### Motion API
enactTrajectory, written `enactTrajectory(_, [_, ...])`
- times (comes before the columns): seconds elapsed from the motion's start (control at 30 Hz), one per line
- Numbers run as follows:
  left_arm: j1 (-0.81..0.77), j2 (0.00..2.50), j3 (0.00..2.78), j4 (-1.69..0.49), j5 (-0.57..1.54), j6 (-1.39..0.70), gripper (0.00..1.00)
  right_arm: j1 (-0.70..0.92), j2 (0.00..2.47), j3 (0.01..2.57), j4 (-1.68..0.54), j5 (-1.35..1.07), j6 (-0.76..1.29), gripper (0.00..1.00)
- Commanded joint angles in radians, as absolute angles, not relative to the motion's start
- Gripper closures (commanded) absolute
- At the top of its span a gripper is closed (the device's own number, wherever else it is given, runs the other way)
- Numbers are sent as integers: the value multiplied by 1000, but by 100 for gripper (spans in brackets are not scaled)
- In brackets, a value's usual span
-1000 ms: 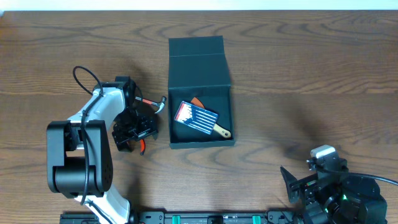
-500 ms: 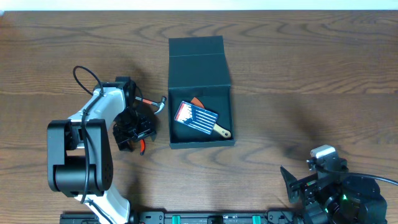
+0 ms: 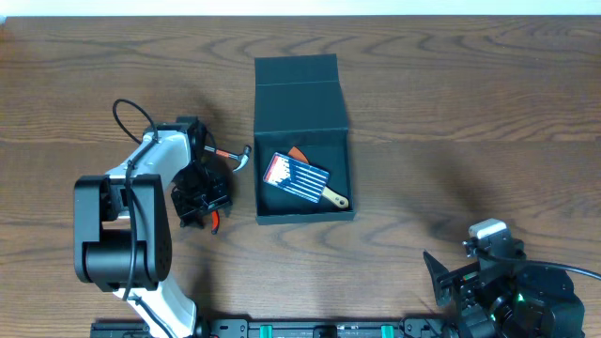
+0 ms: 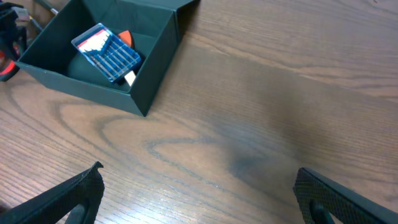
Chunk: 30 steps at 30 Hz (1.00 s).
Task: Pack container
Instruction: 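Reach the left gripper to the red pliers and grasp them, then carry the pliers with the left gripper into the box and release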
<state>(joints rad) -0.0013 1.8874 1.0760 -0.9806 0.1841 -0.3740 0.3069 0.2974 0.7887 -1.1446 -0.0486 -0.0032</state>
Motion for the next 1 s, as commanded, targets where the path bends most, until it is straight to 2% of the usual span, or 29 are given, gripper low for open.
enactTrajectory(0.0, [-2, 1909, 1088, -979, 163, -384, 55, 300, 294, 788, -1145, -45, 14, 1])
enactTrajectory(0.2, [-1, 1909, 1088, -971, 164, -384, 75, 300, 294, 788, -1145, -45, 14, 1])
enactTrajectory(0.3, [-1, 1908, 1088, -960, 163, -404, 81, 300, 294, 788, -1145, -45, 14, 1])
enactTrajectory(0.33, [-1, 1908, 1088, -956, 164, -409, 88, 300, 294, 788, -1145, -45, 14, 1])
enactTrajectory(0.4, [-1, 1907, 1088, -953, 163, -425, 94, 300, 294, 788, -1145, -45, 14, 1])
enactTrajectory(0.73, [-1, 1846, 1088, -952, 163, -473, 94, 300, 294, 788, -1145, -45, 14, 1])
enactTrajectory(0.97, [-2, 1608, 1088, -952, 163, -496, 94, 300, 294, 788, -1144, -45, 14, 1])
